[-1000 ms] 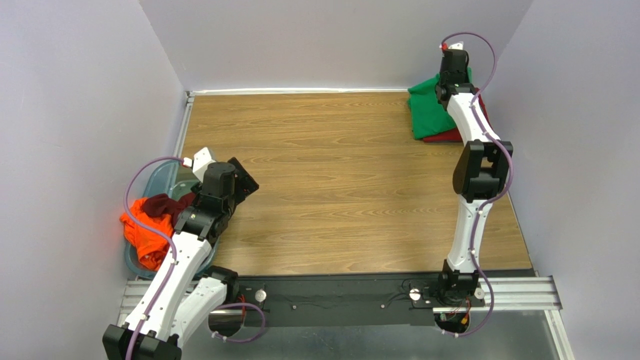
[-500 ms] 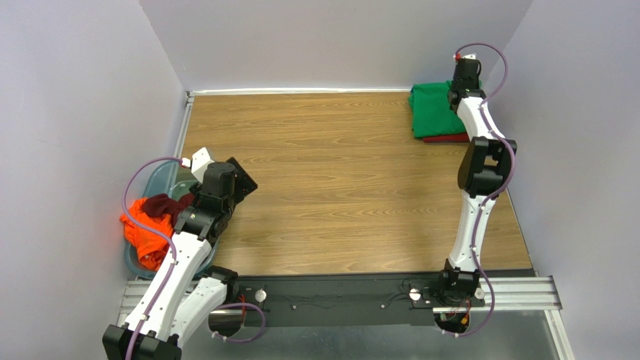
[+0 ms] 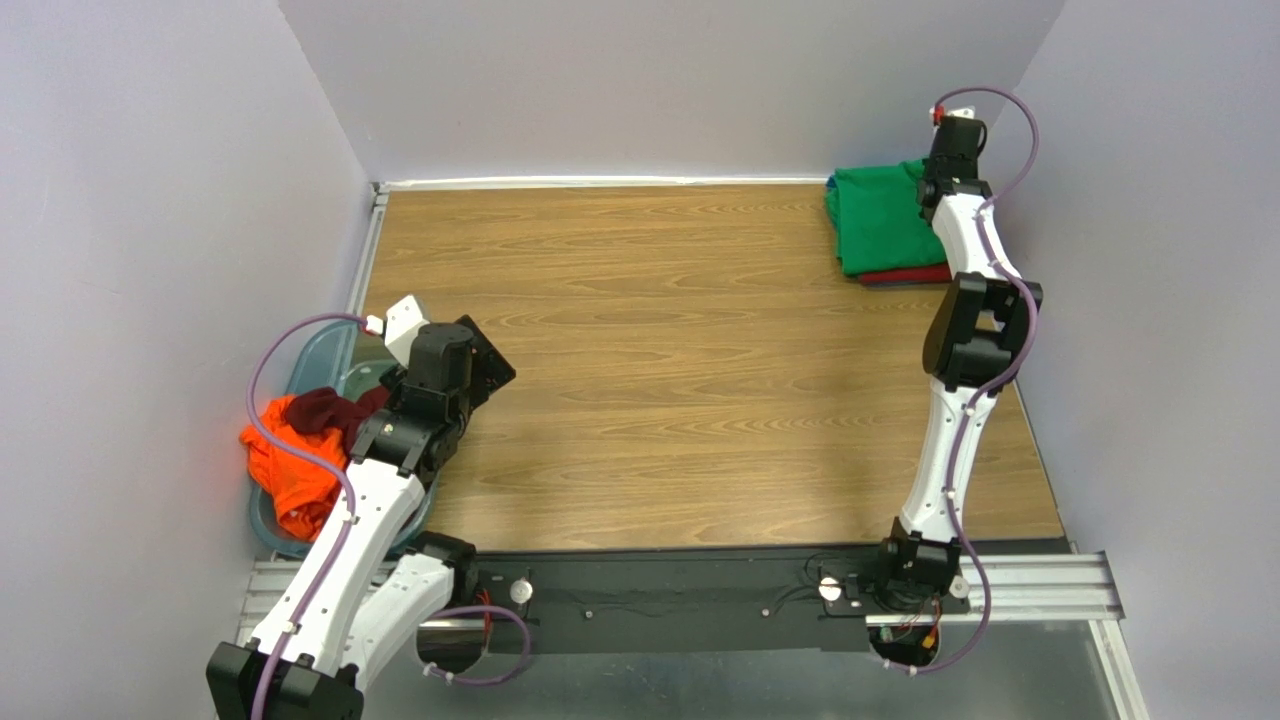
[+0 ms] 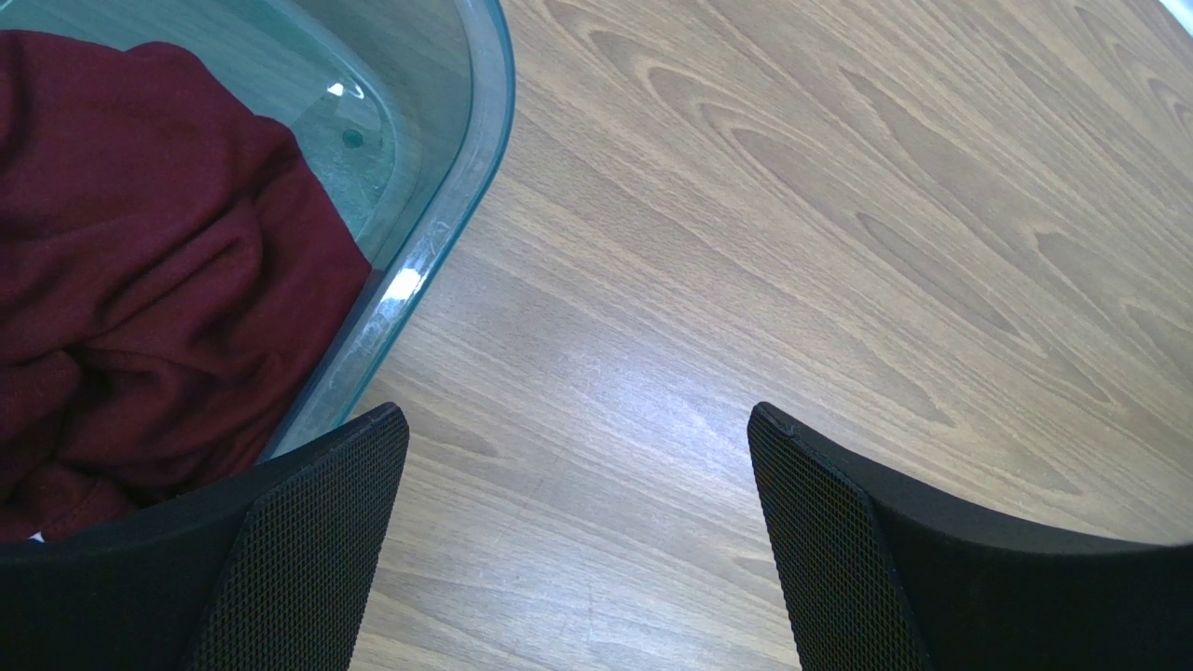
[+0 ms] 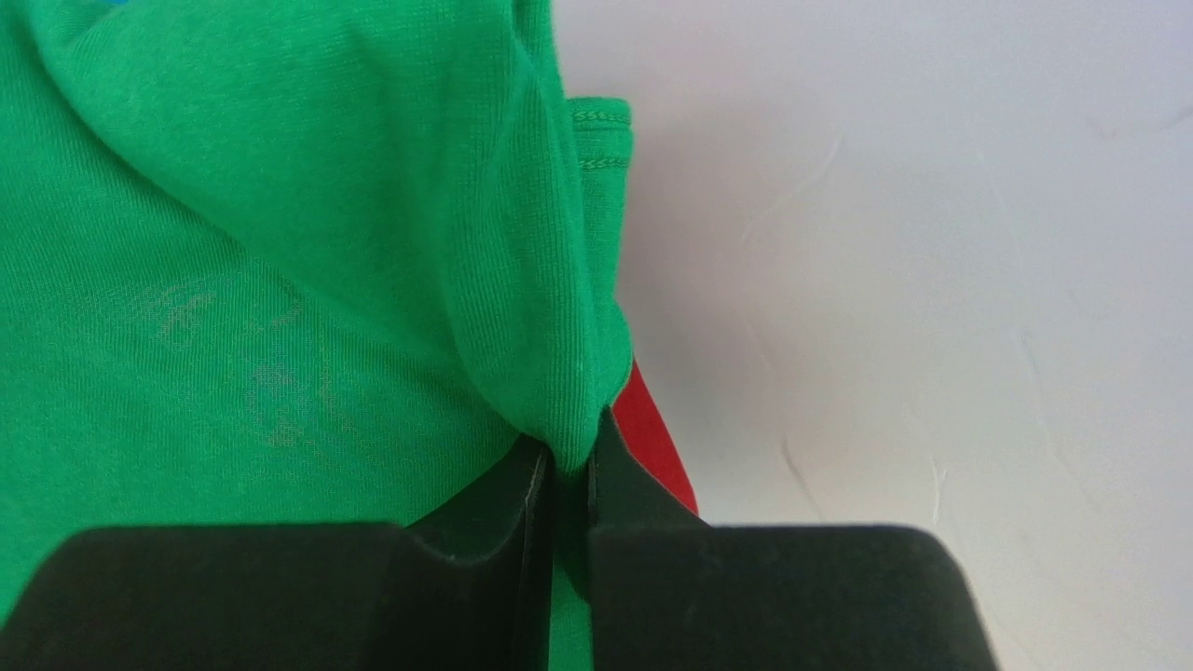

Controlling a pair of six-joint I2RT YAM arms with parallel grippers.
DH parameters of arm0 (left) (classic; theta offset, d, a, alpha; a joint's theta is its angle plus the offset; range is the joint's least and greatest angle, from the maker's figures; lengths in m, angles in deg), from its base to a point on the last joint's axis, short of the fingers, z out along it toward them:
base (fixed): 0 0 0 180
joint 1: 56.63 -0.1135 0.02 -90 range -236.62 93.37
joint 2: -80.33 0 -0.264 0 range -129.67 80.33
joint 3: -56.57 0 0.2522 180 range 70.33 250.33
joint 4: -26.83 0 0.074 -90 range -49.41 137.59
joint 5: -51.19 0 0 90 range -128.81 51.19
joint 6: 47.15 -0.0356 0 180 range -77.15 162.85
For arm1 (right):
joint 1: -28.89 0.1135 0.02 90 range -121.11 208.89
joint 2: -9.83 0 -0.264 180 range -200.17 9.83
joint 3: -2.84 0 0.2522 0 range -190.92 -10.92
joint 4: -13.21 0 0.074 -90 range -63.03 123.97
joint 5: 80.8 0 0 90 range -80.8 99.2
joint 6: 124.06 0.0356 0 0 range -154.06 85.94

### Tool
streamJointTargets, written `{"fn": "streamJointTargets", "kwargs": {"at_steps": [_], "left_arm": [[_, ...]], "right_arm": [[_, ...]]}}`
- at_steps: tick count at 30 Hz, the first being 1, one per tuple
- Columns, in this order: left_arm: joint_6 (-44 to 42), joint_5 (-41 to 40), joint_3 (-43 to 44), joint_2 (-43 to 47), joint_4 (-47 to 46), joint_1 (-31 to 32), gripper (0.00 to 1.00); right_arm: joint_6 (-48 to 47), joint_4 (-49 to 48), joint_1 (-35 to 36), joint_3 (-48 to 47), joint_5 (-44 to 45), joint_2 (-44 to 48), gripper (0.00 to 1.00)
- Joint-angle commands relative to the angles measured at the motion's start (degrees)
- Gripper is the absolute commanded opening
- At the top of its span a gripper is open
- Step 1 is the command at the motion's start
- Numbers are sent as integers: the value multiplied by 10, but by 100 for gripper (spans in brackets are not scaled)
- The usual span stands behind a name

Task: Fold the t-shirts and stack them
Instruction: Neatly place the folded tshirt to the corner

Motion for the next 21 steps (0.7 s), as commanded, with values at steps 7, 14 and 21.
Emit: {"fn": "streamJointTargets", "kwargs": {"at_steps": [7, 14, 21], "left_arm": [[7, -27, 22, -4, 14, -2, 98], [7, -26, 22, -5, 16, -2, 98], [7, -22, 22, 8, 14, -2, 98]], "right_arm": [[3, -23, -17, -37, -32, -37, 46], [35, -23, -17, -35, -19, -22, 100], [86, -23, -16, 24, -79, 59, 100]]}}
